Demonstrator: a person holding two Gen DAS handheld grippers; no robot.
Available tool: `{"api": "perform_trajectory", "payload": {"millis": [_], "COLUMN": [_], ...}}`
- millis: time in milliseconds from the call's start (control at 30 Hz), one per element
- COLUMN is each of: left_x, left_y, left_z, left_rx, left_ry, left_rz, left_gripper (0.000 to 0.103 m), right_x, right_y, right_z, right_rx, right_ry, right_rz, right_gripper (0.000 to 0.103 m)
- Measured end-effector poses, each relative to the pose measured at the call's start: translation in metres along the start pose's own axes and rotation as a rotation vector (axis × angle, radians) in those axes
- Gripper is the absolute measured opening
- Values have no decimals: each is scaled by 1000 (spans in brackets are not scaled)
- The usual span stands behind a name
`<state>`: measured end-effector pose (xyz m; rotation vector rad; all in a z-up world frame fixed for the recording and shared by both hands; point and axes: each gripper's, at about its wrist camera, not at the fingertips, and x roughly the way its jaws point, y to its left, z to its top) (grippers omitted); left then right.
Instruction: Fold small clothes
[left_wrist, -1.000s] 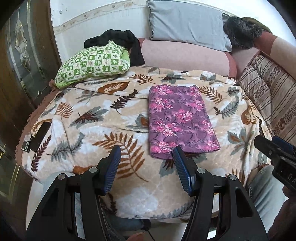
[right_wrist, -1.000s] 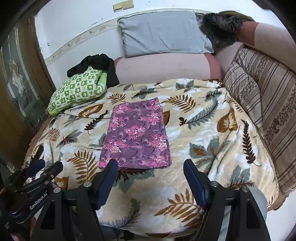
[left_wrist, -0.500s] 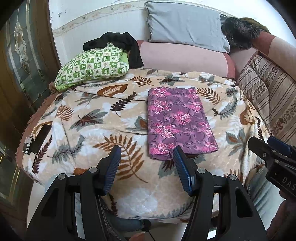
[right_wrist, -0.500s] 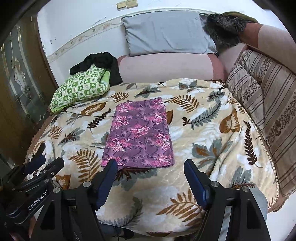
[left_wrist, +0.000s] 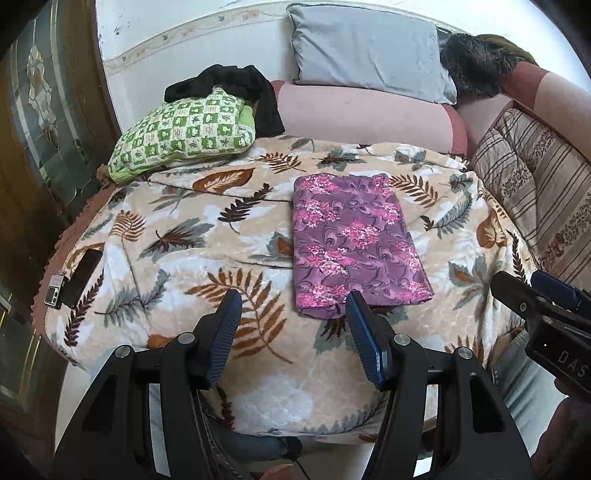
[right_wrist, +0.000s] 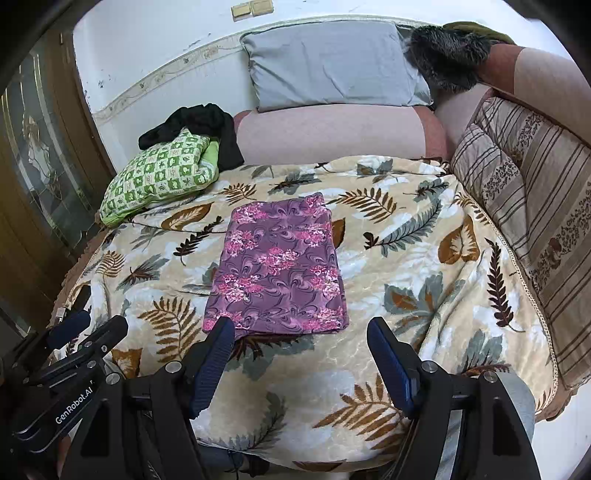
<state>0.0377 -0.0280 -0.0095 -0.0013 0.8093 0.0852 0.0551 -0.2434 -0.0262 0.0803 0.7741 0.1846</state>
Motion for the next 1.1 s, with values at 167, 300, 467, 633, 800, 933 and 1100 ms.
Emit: {"api": "perform_trajectory", "payload": {"millis": [167, 300, 467, 633, 800, 933, 1100], "left_x": [-2, -4, -2, 0, 1, 3, 4], "left_y": [-2, -1, 2, 2, 2, 1, 11], "left_z": [1, -1, 1, 0, -1, -3, -1], "left_rx": [2, 3, 3, 0, 4, 26, -1], "left_ry": [-1, -2, -2, 4, 3, 1, -21], "left_rz": [-8, -2, 2, 1, 8, 1, 0], "left_gripper": [59, 59, 59, 59, 59, 59, 59], "right_x": [0, 0, -2, -2, -1, -1, 1], "right_y": [0, 1, 4, 5, 4, 3, -7], "right_z": [0, 0, 2, 3, 4, 3, 1], "right_rx": [0, 0, -2, -1, 0, 4, 38], "right_ry": [0, 0, -1, 3, 3, 5, 7], "right_rz": [1, -1, -6, -6, -8, -5, -7], "right_gripper": [72, 72, 72, 72, 72, 72, 72]}}
